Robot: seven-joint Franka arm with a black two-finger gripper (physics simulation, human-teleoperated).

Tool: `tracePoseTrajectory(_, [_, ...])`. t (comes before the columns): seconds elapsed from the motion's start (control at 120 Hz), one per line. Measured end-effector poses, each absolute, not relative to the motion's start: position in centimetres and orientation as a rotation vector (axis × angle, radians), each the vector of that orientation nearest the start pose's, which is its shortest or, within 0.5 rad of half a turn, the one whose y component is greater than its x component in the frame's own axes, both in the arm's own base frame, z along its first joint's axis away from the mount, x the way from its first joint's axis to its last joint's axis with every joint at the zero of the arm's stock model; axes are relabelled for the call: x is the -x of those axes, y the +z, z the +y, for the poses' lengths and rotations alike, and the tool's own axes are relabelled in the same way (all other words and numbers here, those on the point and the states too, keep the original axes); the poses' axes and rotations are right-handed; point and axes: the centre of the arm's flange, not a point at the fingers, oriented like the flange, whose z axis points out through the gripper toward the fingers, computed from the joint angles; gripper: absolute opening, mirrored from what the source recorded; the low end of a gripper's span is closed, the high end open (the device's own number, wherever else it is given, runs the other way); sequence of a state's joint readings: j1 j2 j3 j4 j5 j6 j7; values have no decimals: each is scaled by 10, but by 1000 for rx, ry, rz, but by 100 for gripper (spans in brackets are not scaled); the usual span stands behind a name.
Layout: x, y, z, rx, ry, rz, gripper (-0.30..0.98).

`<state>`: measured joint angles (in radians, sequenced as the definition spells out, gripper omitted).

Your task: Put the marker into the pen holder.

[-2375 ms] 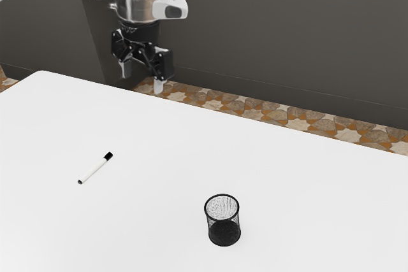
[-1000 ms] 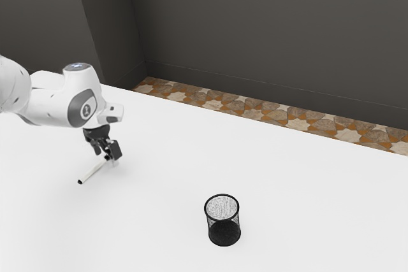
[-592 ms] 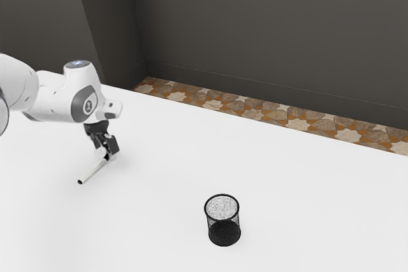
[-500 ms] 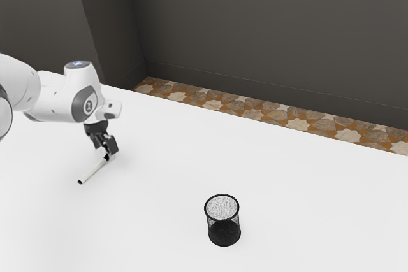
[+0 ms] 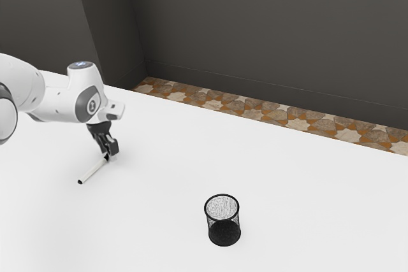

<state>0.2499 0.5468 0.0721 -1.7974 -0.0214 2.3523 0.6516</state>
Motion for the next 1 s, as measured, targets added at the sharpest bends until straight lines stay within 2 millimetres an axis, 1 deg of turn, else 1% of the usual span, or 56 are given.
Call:
tracePoseTrajectory(0.092, [-624,245,202,3075,4,518,28])
tracePoseTrajectory(0.2, [-624,245,202,3074,5,526,22])
tracePoseTrajectory(0.442, [-621,242,205,3081,12,523,16])
tracePoseTrajectory(0.567, [-621,242,205,3082,12,527,11])
tracePoseTrajectory(0.692, [-622,242,204,3079,11,532,4])
tracePoseTrajectory(0.85, [-624,246,200,3072,1,543,0])
tracePoseTrajectory(0.883, [-627,252,196,3066,-11,552,-1])
tracePoseTrajectory(0.917, [-631,265,188,3053,-39,573,-1])
tracePoseTrajectory(1.0, [-642,320,147,3001,-139,662,-2])
